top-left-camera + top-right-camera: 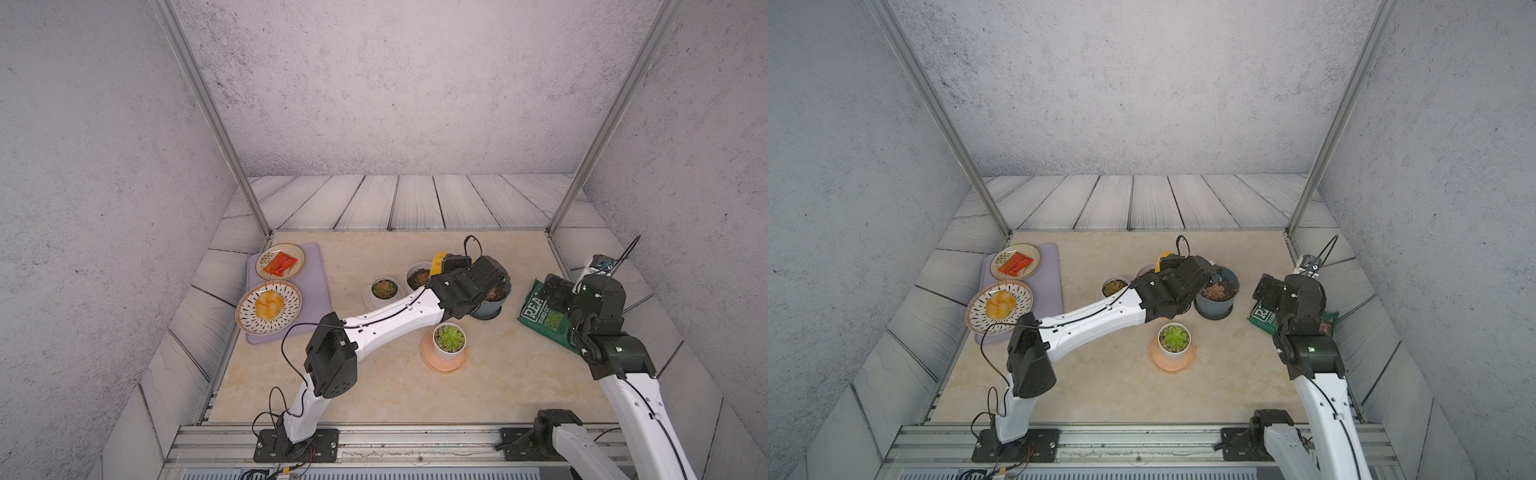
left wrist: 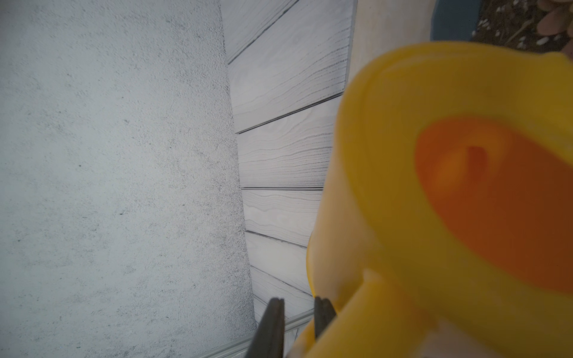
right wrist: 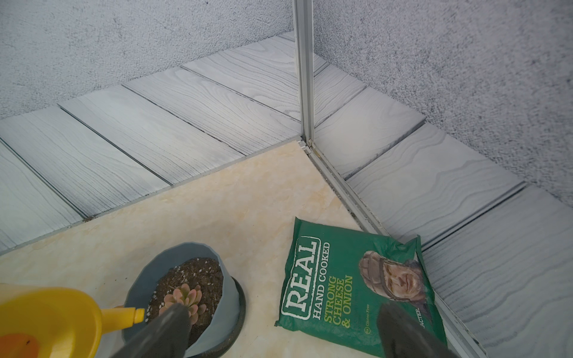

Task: Water the succulent around the soil edge
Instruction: Water the soil of the potted plant with water.

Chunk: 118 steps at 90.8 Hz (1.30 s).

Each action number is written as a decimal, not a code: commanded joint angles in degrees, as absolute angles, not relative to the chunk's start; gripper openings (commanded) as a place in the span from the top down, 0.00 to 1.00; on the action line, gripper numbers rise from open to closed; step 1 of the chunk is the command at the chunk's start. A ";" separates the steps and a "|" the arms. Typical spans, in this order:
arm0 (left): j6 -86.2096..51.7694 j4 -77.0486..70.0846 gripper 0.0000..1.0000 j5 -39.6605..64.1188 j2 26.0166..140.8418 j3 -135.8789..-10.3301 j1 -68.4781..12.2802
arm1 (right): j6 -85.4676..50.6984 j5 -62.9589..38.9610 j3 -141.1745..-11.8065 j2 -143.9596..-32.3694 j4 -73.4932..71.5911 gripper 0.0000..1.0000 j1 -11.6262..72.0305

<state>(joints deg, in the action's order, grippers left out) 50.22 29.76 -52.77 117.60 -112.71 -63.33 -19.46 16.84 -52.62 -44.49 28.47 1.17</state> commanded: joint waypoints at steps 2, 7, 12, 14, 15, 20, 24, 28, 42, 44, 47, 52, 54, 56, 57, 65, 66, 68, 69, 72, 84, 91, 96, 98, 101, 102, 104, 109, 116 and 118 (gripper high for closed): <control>50.55 30.40 1.00 -54.17 114.62 -111.70 -64.16 | -19.43 16.87 -52.12 -43.37 27.60 0.01 1.03; 50.54 30.54 1.00 -53.88 114.37 -111.51 -64.46 | -19.44 16.87 -52.12 -43.39 27.60 0.01 1.05; 50.54 30.63 1.00 -53.67 114.19 -111.28 -64.81 | -19.43 16.87 -52.12 -43.30 27.68 0.01 1.00; 50.54 30.66 1.00 -53.56 114.18 -111.21 -64.96 | -19.49 16.87 -52.12 -43.26 27.68 0.01 1.02; 50.54 30.67 1.00 -53.54 114.17 -111.19 -65.09 | -19.50 16.87 -52.16 -43.25 27.69 0.01 0.99; 50.54 30.64 1.00 -53.18 114.25 -111.23 -65.40 | -19.45 16.87 -52.21 -43.09 27.69 0.01 1.02; 50.54 30.62 1.00 -52.84 114.27 -111.39 -65.74 | -19.48 16.87 -52.21 -42.99 27.64 0.01 1.04; 50.54 30.52 1.00 -52.63 114.44 -111.60 -65.92 | -19.49 16.87 -52.29 -42.94 27.68 0.01 0.98; 50.66 30.55 1.00 -51.78 115.49 -112.94 -66.59 | -19.44 16.97 -52.38 -42.65 27.77 0.01 1.02; 50.70 30.51 1.00 -51.73 115.77 -113.14 -66.68 | -19.49 17.03 -52.38 -42.63 27.75 0.01 1.00; 50.79 30.51 1.00 -51.61 116.12 -113.56 -66.71 | -19.44 17.00 -52.39 -42.56 27.75 0.01 1.04; 50.88 30.52 1.00 -51.24 116.71 -114.26 -66.93 | -19.46 17.05 -52.46 -42.54 27.77 0.01 0.99; 50.89 30.55 1.00 -51.15 116.96 -114.54 -66.96 | -19.50 17.12 -52.47 -42.54 27.77 0.01 0.97; 50.82 30.58 1.00 -51.02 117.17 -114.83 -67.06 | -19.51 17.13 -52.54 -42.54 27.73 0.01 1.03; 50.81 30.63 1.00 -50.95 117.34 -114.94 -67.06 | -19.47 17.14 -52.55 -42.54 27.71 0.01 1.00; 50.80 30.61 1.00 -50.58 118.42 -116.17 -67.35 | -19.48 17.13 -52.65 -42.46 27.86 0.01 1.00; 50.80 30.60 1.00 -50.56 118.58 -116.36 -67.38 | -19.49 17.13 -52.65 -42.41 27.86 0.01 1.03; 50.76 30.59 1.00 -50.46 118.88 -116.65 -67.45 | -19.51 17.14 -52.65 -42.38 27.80 0.01 0.98; 50.78 30.59 1.00 -50.45 119.03 -116.82 -67.43 | -19.51 17.14 -52.65 -42.37 27.83 0.01 0.97; 50.75 30.66 1.00 -50.23 119.51 -117.24 -67.44 | -19.47 17.14 -52.68 -42.32 27.86 0.01 1.02; 50.56 31.08 1.00 -49.46 121.46 -119.42 -67.47 | -19.59 17.18 -52.73 -42.06 27.92 0.01 1.05; 50.49 31.03 1.00 -49.25 122.48 -120.46 -67.41 | -19.56 17.27 -52.82 -41.94 27.90 0.01 0.97; 50.36 30.85 1.00 -48.97 123.06 -121.16 -67.46 | -19.60 17.31 -52.76 -41.88 27.89 0.01 1.01; 50.36 30.78 1.00 -48.87 123.29 -121.41 -67.47 | -19.60 17.27 -52.74 -41.85 27.83 0.01 1.02; 50.30 30.65 1.00 -48.78 123.58 -121.85 -67.42 | -19.60 17.37 -52.74 -41.84 27.86 0.01 1.05; 50.28 30.58 1.00 -48.78 123.71 -122.01 -67.46 | -19.60 17.34 -52.73 -41.84 27.86 0.01 1.01; 50.28 30.50 1.00 -48.69 123.89 -122.26 -67.42 | -19.60 17.39 -52.69 -41.84 27.86 0.01 1.02; 50.35 30.55 1.00 -48.49 124.45 -123.02 -67.44 | -19.60 17.36 -52.65 -41.90 27.83 0.01 0.99; 50.45 30.35 1.00 -48.57 125.33 -124.07 -67.41 | -19.60 17.40 -52.65 -41.92 27.77 0.01 0.97; 50.43 30.28 1.00 -48.53 125.48 -124.33 -67.48 | -19.58 17.40 -52.65 -41.86 27.77 0.01 0.97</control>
